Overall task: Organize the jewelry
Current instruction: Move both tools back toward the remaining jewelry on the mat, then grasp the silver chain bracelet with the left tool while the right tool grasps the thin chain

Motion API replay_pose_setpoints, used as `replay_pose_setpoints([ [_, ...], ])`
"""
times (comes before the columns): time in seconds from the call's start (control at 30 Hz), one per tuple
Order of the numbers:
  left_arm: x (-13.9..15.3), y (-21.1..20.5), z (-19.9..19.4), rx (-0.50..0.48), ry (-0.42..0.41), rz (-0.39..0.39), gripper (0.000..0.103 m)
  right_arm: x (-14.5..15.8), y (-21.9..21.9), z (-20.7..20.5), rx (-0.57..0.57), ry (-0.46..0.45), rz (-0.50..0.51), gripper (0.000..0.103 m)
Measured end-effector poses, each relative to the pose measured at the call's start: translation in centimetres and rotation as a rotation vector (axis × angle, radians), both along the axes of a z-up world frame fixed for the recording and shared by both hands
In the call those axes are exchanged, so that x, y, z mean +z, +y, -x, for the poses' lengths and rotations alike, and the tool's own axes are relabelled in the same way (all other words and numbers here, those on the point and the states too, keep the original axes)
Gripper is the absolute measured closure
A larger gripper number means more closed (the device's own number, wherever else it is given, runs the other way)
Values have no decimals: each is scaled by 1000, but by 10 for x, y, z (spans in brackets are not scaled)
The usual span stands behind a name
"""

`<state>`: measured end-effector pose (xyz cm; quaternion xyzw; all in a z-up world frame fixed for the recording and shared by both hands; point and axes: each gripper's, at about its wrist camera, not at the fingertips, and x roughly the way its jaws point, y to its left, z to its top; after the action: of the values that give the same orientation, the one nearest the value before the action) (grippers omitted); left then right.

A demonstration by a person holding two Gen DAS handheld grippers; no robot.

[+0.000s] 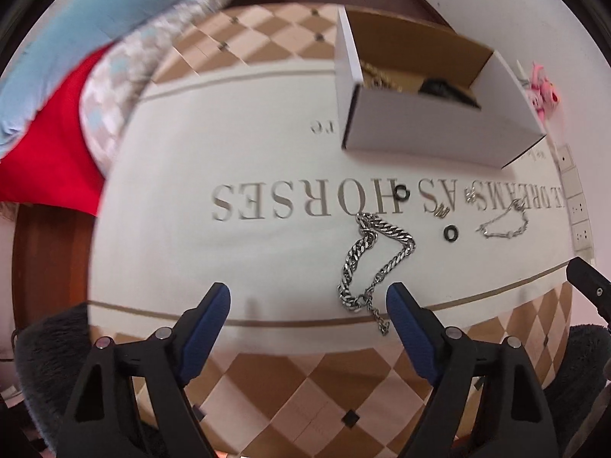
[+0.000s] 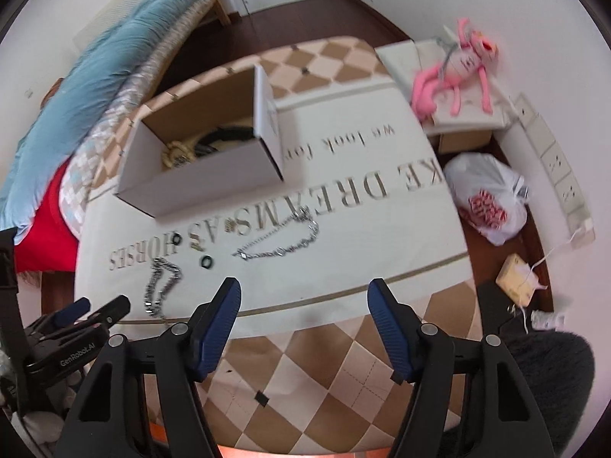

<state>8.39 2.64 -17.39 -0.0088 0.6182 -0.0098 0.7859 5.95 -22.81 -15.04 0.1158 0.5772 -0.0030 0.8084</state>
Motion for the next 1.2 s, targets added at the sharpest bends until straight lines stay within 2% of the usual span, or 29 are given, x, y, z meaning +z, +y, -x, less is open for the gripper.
replay_pose_setpoints([
  [0.23,-23,-14,-11,-56,24,29,21,-21,-3,-9,-24,20,-10,32],
  [0.33,-25,-27,-11,-112,0,1,30,-25,-6,-12,-38,26,-18,32],
  [0.37,-24,-31,-10,-125,-8,-10,38,-26,-8,-12,-47,29,-16,32],
  [0.4,-23,-34,-9,-140,-22,-12,58,-27,-10,-13,-54,29,-17,32],
  [0.43,-20,-38,-8,-156,-36,-11,69,-29,-12,-15,-62,29,-20,32],
  [0.47,-19,-42,-8,-171,-37,-6,92,-30,-13,-17,-71,28,-21,32],
  [0.67,-15,-49,-8,-178,-32,28,97,-35,-12,-40,-79,-23,-34,32],
  [0.7,-12,-47,-7,-173,-35,34,101,-36,-10,-44,-72,-31,-22,32],
  [0.83,-4,-34,-11,-156,-34,52,101,-48,7,-65,-16,-41,57,33],
  [0.93,1,-20,-9,-140,-37,65,101,-55,21,-70,26,-48,132,64],
  [0.97,2,-17,-8,-135,-39,73,101,-55,25,-69,41,-56,127,84],
  [1.0,5,-13,-8,-129,-41,81,101,-55,28,-69,44,-53,118,92],
  [1.07,11,-10,-4,-121,-50,96,101,-54,31,-66,50,-55,96,93],
  [1.2,25,-10,0,-117,-58,148,101,-44,25,-53,36,-52,-93,95],
])
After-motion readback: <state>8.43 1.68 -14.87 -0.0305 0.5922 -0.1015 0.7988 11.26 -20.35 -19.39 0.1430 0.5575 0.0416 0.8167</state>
